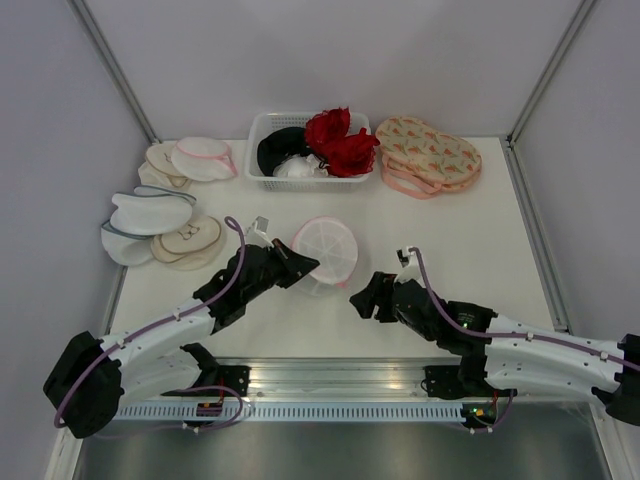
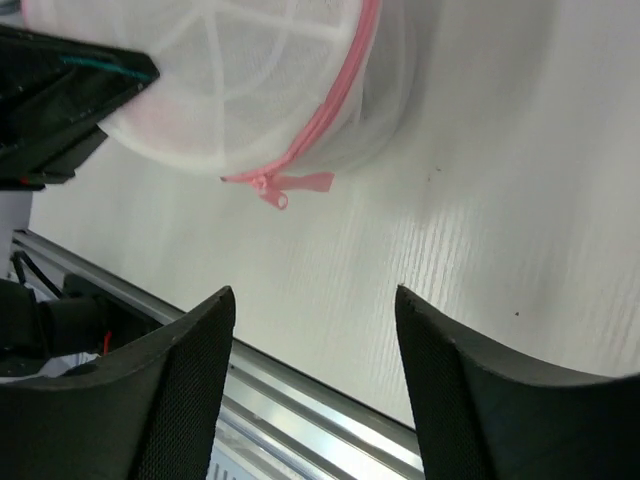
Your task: Unzip the laundry bag and remove the bra
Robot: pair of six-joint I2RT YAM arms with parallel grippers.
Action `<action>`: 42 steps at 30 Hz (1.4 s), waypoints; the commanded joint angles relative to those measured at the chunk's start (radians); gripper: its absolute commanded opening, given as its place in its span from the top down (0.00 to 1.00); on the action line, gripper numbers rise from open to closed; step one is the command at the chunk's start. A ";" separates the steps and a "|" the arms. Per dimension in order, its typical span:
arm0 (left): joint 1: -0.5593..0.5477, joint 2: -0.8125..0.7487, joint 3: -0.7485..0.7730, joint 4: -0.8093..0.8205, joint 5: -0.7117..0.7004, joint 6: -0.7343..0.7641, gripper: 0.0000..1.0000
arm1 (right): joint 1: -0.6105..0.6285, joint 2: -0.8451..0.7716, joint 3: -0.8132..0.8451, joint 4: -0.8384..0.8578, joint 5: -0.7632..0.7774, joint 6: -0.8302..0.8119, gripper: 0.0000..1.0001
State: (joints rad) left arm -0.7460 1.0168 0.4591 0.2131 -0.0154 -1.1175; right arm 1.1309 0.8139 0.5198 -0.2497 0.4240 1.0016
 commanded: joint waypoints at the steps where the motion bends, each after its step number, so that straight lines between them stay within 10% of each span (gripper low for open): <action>1: 0.017 0.003 0.029 0.035 0.064 0.032 0.98 | 0.044 0.021 0.028 -0.031 -0.036 -0.122 0.31; 5: 0.022 0.005 0.033 0.040 0.094 0.010 0.98 | 0.072 0.048 0.031 0.036 -0.025 -0.187 0.54; 22: 0.023 0.005 0.016 0.054 0.169 -0.056 0.98 | 0.109 0.327 0.158 0.179 0.090 -0.328 0.57; 29: 0.023 -0.018 0.007 0.055 0.195 -0.062 0.98 | 0.115 0.422 0.269 -0.067 0.357 -0.265 1.00; 42: 0.111 -0.055 0.065 -0.141 0.314 0.193 0.98 | 0.125 0.314 0.302 -0.471 0.535 -0.166 1.00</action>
State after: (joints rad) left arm -0.6819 0.9810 0.4656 0.1326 0.2134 -1.0801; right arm 1.2568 1.1637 0.7750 -0.5018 0.8124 0.7864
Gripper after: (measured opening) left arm 0.037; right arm 0.008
